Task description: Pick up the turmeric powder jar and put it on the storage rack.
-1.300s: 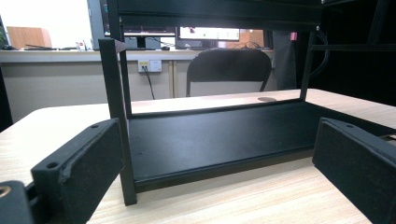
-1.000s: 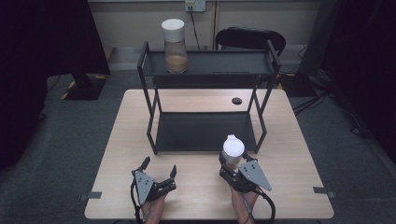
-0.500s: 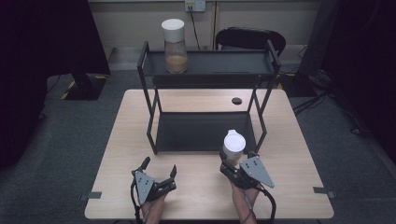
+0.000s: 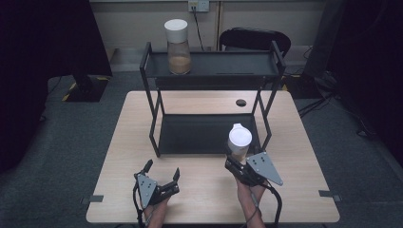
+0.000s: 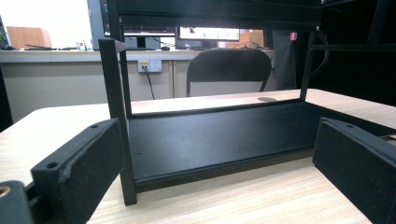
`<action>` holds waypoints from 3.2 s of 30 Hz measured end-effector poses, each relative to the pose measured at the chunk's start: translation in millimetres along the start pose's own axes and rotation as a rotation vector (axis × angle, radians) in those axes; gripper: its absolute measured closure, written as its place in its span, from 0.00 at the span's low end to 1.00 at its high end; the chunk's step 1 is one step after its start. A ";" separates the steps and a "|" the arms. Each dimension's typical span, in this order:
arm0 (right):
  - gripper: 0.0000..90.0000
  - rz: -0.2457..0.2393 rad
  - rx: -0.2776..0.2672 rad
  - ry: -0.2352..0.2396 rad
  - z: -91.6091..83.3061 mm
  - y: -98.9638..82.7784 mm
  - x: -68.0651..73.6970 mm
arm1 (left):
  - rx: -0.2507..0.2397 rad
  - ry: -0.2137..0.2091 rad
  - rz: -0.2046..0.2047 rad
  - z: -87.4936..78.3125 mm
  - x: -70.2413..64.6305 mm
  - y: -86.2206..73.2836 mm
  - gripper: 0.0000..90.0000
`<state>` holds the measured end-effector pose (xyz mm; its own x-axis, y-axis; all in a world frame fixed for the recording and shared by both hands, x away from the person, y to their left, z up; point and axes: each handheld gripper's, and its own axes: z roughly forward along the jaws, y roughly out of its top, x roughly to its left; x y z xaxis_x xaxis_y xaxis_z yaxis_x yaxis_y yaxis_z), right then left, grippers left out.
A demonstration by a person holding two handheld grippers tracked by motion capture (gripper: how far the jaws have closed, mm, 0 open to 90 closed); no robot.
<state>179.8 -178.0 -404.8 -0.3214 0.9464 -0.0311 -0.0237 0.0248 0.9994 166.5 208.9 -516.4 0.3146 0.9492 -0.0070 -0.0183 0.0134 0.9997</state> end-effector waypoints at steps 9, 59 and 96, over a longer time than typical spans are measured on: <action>0.33 -0.016 -0.028 0.012 6.4 13.5 0.2 | 0.000 0.000 0.000 0.0 0.0 0.1 0.01; 0.33 -0.017 -0.107 0.033 69.3 121.6 -32.0 | 0.000 0.000 0.001 0.0 0.0 0.0 0.01; 0.33 0.000 -0.104 0.050 139.9 191.7 -31.2 | 0.001 -0.001 0.000 0.0 0.2 0.2 0.01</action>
<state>317.7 -157.8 -210.2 -0.3680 0.9292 -0.0344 -0.1214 -0.0113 0.9925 166.6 209.1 -516.2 0.3155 0.9489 -0.0066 -0.0175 0.0128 0.9998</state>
